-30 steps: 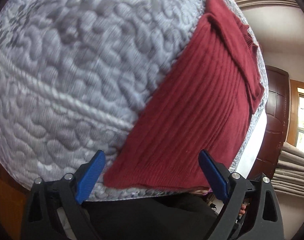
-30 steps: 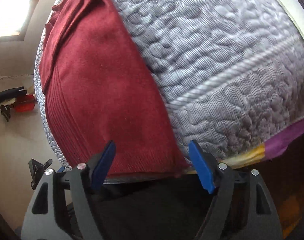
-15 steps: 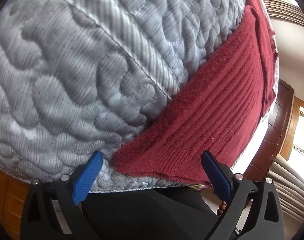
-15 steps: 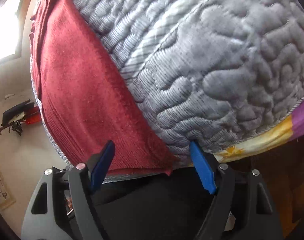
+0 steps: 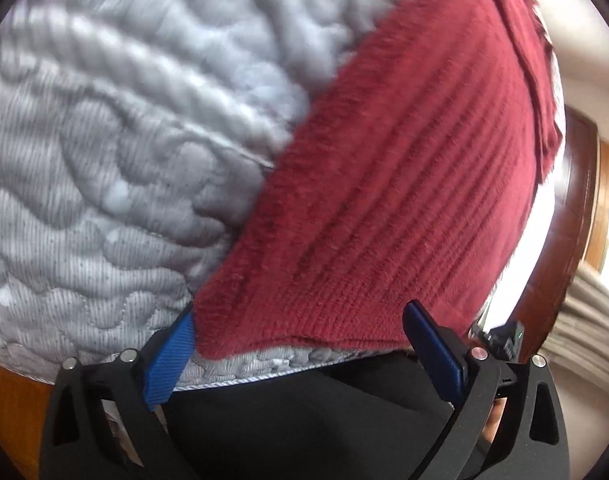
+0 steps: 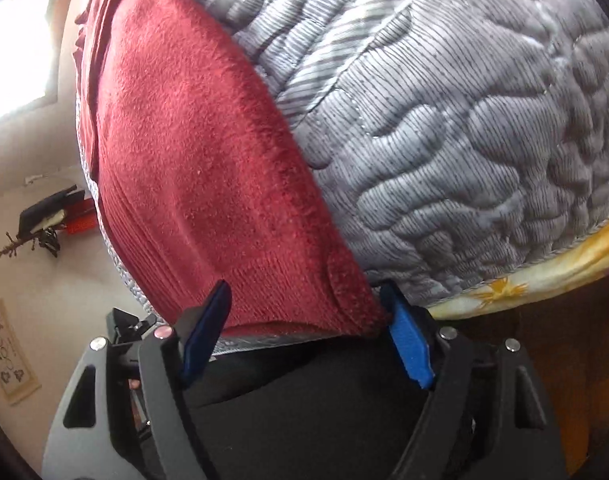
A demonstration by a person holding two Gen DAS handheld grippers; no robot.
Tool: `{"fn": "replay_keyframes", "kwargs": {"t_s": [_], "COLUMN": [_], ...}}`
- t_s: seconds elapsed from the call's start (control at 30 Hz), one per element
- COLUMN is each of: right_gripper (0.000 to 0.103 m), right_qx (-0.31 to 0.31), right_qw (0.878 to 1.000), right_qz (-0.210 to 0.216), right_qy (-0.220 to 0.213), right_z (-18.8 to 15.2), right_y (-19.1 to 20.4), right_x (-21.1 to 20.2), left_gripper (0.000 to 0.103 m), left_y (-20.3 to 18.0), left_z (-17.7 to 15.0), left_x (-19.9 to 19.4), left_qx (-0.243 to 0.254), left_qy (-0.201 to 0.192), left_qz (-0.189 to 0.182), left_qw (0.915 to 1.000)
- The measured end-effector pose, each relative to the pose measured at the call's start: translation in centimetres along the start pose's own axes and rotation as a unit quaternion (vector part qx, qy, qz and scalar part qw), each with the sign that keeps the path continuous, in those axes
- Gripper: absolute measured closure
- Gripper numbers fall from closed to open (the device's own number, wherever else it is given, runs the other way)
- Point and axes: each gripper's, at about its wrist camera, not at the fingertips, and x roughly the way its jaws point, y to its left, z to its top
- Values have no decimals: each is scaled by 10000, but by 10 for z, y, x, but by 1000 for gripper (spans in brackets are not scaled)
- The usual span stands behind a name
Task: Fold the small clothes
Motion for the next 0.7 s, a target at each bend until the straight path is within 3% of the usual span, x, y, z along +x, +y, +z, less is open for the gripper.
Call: {"fn": "replay_keyframes", "kwargs": {"t_s": [0.07, 0.1, 0.17, 0.2, 0.33, 0.4, 0.7], "right_gripper": [33, 40, 54, 65, 81, 88, 90], "right_qx": [46, 11, -54, -61, -103, -164, -497], "right_qw": [10000, 10000, 9999, 9999, 9999, 9999, 9975], "right_qz": [-25, -55, -79, -73, -32, 26, 350], "right_qy": [46, 67, 99, 109, 49, -6, -370], "right_z": [2, 2, 1, 0, -9, -15, -23], "right_y": [0, 1, 5, 4, 2, 4, 33], "right_x": [4, 6, 9, 10, 8, 5, -31], "left_gripper": [5, 10, 40, 61, 93, 94, 96], "left_y": [1, 1, -1, -1, 9, 14, 16], "left_z": [2, 2, 3, 5, 13, 11, 4], "left_x": [-1, -2, -6, -6, -17, -20, -54], "left_qx": [-103, -95, -15, -17, -111, -121, -188], "left_qy": [-49, -59, -74, -29, -15, -42, -533], "left_qz": [-43, -27, 63, 103, 46, -40, -796], "left_qw": [9999, 9999, 10000, 9999, 9999, 9999, 9952]}}
